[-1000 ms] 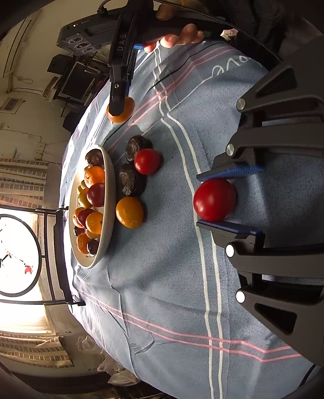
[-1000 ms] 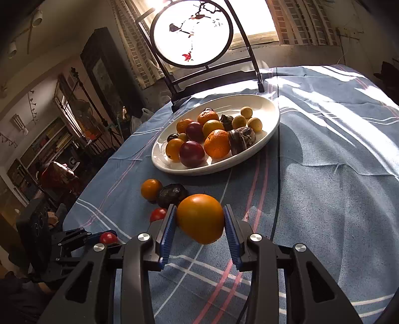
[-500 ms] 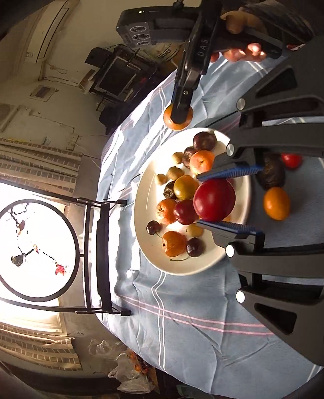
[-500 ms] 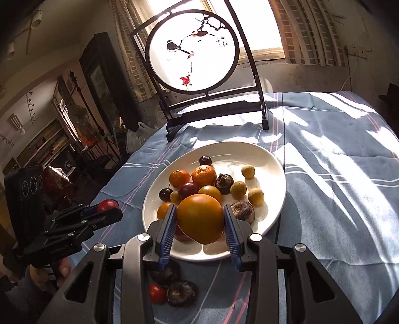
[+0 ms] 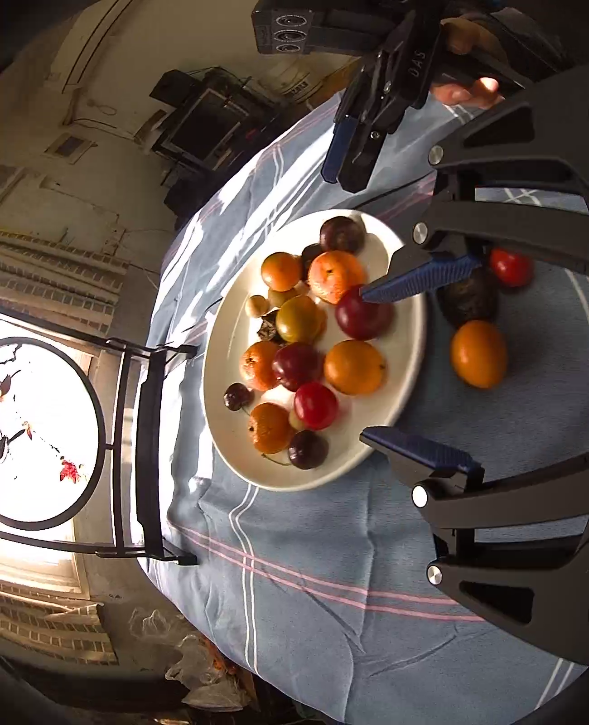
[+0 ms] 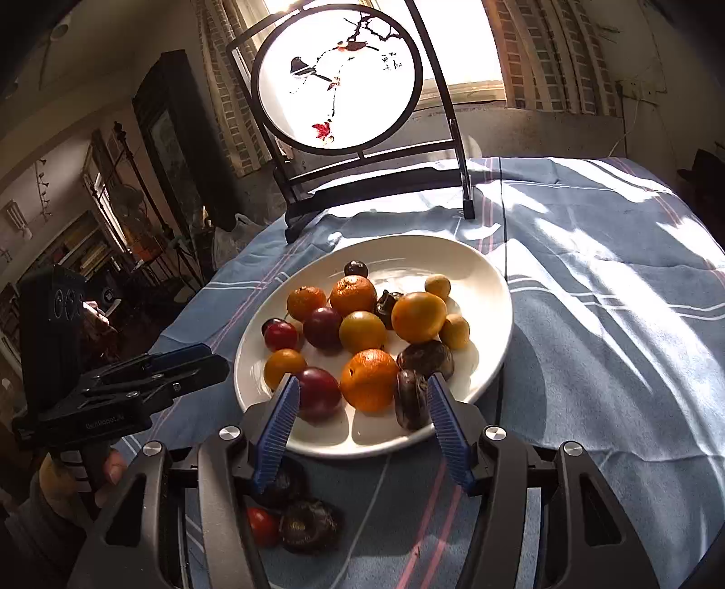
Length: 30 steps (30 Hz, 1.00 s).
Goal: Organize fruits
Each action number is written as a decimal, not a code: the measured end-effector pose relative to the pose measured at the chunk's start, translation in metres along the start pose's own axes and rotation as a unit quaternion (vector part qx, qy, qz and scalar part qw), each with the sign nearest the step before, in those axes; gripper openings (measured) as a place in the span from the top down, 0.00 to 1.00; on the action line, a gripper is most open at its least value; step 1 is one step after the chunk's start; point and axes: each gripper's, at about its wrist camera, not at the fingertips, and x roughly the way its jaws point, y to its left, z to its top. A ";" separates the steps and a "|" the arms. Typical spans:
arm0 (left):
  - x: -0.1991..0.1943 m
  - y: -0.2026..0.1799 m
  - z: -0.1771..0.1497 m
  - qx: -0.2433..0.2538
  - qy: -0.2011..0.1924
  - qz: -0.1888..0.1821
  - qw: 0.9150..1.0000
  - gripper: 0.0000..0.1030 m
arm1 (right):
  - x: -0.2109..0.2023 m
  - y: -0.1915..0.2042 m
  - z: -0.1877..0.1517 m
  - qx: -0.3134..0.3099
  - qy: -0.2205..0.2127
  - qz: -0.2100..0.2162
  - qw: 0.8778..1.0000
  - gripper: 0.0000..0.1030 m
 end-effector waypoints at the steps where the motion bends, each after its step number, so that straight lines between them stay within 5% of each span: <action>1: -0.001 -0.003 -0.009 0.014 0.012 0.003 1.000 0.46 | -0.007 -0.002 -0.010 0.004 0.000 0.006 1.000 0.43; 8: 0.008 -0.017 -0.050 0.077 0.051 0.038 0.995 0.46 | -0.026 -0.020 -0.054 0.052 -0.001 0.022 0.998 0.43; 13: 0.026 -0.018 -0.051 0.090 0.078 0.039 0.992 0.62 | -0.026 -0.025 -0.055 0.066 0.000 0.036 0.997 0.43; 18: 0.038 -0.014 -0.041 0.087 0.088 0.032 0.992 0.62 | -0.025 -0.028 -0.055 0.078 0.004 0.046 0.996 0.43; 26: 0.018 -0.016 -0.043 0.086 0.043 0.029 0.995 0.66 | -0.013 -0.011 -0.056 0.040 0.041 0.037 0.998 0.43; 30: -0.010 -0.015 -0.056 0.065 0.025 0.003 0.998 0.66 | -0.007 0.018 -0.057 -0.028 0.056 0.015 0.998 0.43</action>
